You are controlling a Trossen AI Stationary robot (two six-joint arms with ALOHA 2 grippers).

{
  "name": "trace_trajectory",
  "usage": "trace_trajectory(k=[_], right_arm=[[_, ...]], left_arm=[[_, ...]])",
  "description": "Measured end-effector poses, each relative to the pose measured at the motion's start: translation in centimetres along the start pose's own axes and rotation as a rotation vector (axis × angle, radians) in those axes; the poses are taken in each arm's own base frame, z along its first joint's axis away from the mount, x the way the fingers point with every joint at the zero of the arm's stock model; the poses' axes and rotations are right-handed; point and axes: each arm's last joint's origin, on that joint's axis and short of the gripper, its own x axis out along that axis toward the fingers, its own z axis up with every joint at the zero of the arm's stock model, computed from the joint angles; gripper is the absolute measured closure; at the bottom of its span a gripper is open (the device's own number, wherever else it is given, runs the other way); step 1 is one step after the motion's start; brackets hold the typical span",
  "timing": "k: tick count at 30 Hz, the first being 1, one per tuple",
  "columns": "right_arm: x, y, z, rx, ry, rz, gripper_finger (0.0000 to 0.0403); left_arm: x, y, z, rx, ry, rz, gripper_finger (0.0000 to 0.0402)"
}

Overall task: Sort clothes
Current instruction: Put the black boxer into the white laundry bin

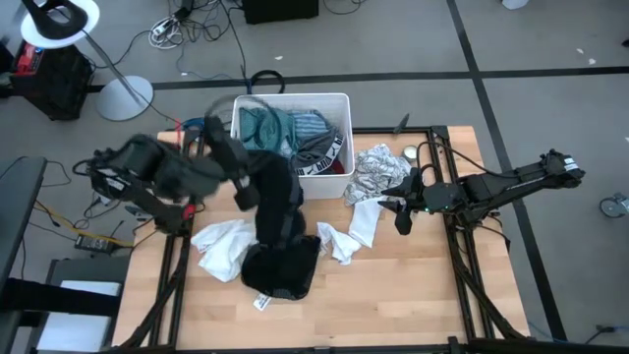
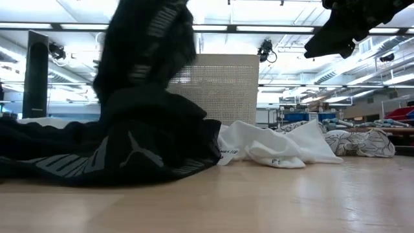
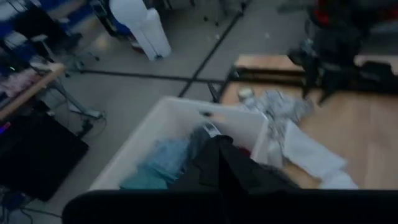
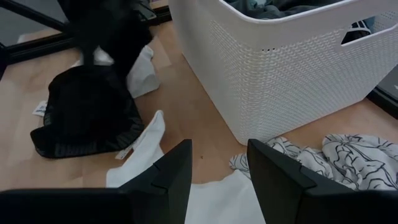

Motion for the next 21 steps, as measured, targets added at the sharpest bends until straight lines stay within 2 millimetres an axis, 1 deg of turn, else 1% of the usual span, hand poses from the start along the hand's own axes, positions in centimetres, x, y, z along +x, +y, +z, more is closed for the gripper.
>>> trace_trajectory(k=[6, 14, 17, 21], right_arm=[[0.0, 0.0, 0.0, -0.003, 0.000, 0.000, 0.0247], [0.0, 0.0, 0.0, -0.011, 0.000, 0.000, 0.0247], [0.0, 0.0, 0.0, -0.010, 0.000, 0.000, 0.0247], [0.0, 0.0, 0.0, -0.017, 0.001, 0.000, 0.0247]], left_arm=[[-0.9, 2.9, 2.9, -0.032, -0.158, 0.046, 0.0401], [-1.0, 5.3, 6.4, -0.032, -0.395, 0.176, 0.0401], [-0.9, 6.4, 7.5, -0.039, -0.471, 0.254, 0.0401], [-0.6, 8.0, 8.3, -0.099, -0.532, 0.340, 0.0401]])
